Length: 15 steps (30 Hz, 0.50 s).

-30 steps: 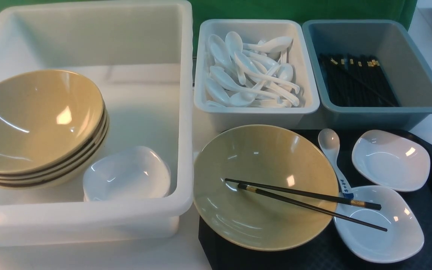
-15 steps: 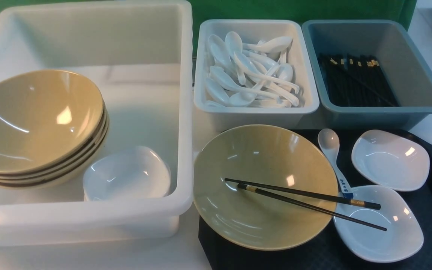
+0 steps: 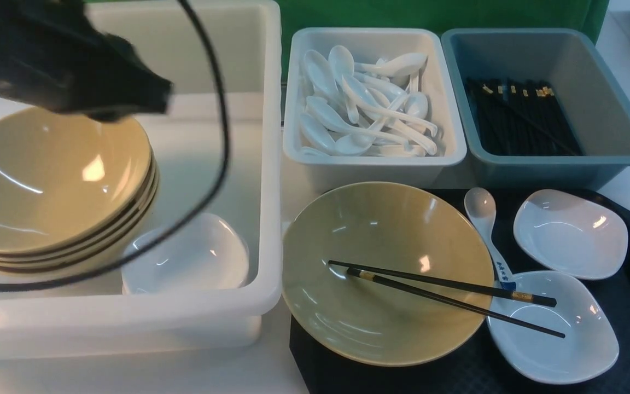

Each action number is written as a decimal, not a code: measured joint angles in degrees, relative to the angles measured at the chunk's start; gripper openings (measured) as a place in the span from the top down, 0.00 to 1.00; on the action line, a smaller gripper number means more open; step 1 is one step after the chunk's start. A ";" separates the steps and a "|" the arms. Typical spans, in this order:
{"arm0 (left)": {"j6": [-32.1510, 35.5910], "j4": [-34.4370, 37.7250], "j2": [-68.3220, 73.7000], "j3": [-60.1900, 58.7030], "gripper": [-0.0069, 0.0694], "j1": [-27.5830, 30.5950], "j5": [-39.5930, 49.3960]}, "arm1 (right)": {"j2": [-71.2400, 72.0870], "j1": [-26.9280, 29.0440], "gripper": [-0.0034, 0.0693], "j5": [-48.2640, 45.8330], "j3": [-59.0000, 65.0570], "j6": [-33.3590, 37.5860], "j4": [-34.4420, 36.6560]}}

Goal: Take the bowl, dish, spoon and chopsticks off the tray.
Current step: Use the left arm to grab the chopsticks

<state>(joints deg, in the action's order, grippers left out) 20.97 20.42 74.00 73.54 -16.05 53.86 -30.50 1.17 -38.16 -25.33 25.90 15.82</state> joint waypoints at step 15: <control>31.02 5.34 21.38 3.37 0.70 -22.52 -7.64 | -0.92 0.00 0.91 7.70 2.95 5.18 4.82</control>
<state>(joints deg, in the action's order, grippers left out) 51.99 25.77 95.38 76.91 -38.57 46.22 -31.42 1.17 -30.46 -22.39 31.08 20.64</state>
